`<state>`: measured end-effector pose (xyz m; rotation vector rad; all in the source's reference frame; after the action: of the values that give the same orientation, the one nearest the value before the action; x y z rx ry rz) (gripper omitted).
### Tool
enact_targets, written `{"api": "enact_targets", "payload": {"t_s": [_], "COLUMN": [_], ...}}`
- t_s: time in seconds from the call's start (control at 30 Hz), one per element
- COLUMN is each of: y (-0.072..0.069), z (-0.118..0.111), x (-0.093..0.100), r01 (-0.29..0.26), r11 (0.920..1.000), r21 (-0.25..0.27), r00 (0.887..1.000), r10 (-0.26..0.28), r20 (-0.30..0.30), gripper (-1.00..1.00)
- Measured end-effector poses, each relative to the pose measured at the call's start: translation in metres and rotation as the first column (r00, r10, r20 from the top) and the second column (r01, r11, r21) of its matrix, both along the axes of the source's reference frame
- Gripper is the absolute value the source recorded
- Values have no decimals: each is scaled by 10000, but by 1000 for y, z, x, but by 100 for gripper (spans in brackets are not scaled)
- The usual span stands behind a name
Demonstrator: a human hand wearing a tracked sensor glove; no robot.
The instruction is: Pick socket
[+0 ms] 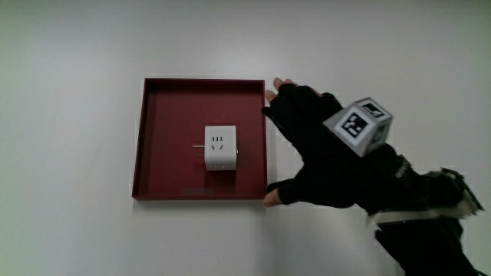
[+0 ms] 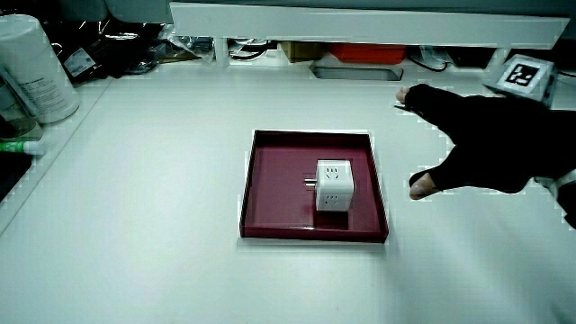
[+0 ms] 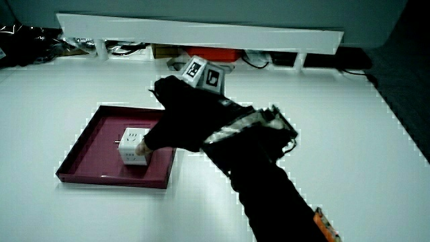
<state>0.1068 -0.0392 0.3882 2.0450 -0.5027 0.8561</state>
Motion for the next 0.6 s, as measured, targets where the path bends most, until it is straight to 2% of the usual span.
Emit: {"api": "enact_targets", "payload": {"t_s": [0.13, 0.23, 0.27, 0.3, 0.33, 0.37, 0.4, 0.43, 0.6], "y": [-6, -9, -10, -11, -11, -12, -14, -14, -16], "z": [10, 20, 16, 32, 39, 40, 42, 46, 65], "x": [-16, -26, -30, -32, -35, -39, -43, -46, -52], "r01": [497, 592, 604, 715, 653, 668, 700, 816, 660], "r11": [9980, 9976, 9861, 9968, 9978, 9955, 9898, 9905, 9943], "r21": [388, 372, 1546, 369, 97, 670, 1239, 1107, 838], "r00": [9987, 9981, 9977, 9971, 9970, 9953, 9926, 9913, 9902], "r10": [-492, -584, -546, -705, -648, -618, -567, -691, -549], "r20": [-137, -216, -412, -278, -417, -748, -1075, -1120, -1287], "gripper": [0, 0, 0, 0, 0, 0, 0, 0, 0]}}
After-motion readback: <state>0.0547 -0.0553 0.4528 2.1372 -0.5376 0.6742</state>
